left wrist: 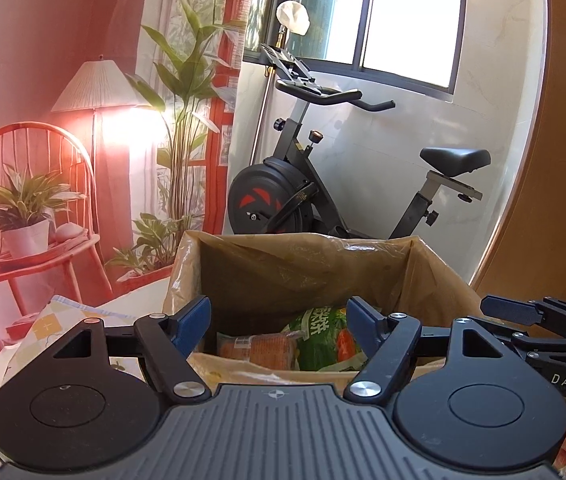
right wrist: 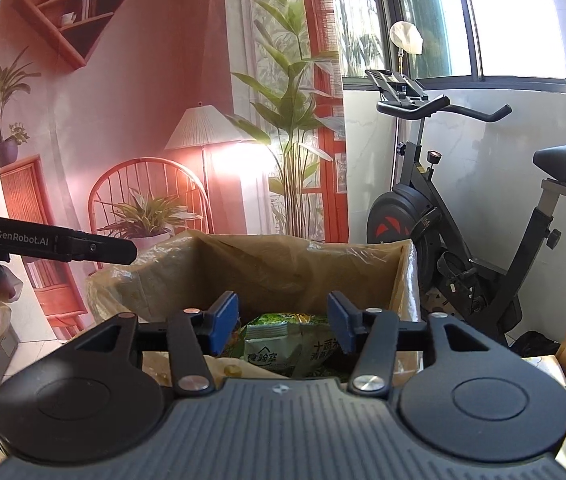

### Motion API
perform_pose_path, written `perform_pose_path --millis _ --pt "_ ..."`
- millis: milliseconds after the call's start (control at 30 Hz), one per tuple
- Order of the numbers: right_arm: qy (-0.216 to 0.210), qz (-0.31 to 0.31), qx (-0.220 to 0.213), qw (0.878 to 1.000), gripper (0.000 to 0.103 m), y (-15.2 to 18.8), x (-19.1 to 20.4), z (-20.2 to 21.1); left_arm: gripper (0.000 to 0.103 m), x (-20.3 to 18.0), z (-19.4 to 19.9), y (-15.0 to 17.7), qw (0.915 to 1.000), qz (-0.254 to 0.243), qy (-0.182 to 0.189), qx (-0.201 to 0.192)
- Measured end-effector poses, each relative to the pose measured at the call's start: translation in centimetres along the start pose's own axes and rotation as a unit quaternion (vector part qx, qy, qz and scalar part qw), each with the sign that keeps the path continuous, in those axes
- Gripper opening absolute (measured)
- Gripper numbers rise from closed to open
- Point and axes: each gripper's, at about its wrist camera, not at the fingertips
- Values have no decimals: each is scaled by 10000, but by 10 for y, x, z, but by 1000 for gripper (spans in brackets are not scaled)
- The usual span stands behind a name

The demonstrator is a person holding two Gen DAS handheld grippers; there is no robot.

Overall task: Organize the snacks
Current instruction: 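Withdraw both tools from the box back toward the snack pile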

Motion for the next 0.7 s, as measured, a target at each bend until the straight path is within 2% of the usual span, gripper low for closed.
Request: perform_pose_path --millis 33,333,500,700 --pt "-16 -4 11 10000 60 5 2 5 77 2 7 7 10000 20 -36 20" --pt "30 -85 489 9988 62 62 15 25 77 12 35 66 9978 425 -233 449" --pt "277 -25 698 9972 62 94 14 30 76 15 41 99 9952 676 -286 654" --pt "709 -142 1029 9921 61 133 -5 34 75 14 41 129 9918 866 -309 883"
Point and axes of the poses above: each gripper's, at about its wrist camera, not at the fingertips, and z roughly against the way its jaws point, x to its left, y to its underside, and after that the axes turned 9 degrees about -z, right-handed
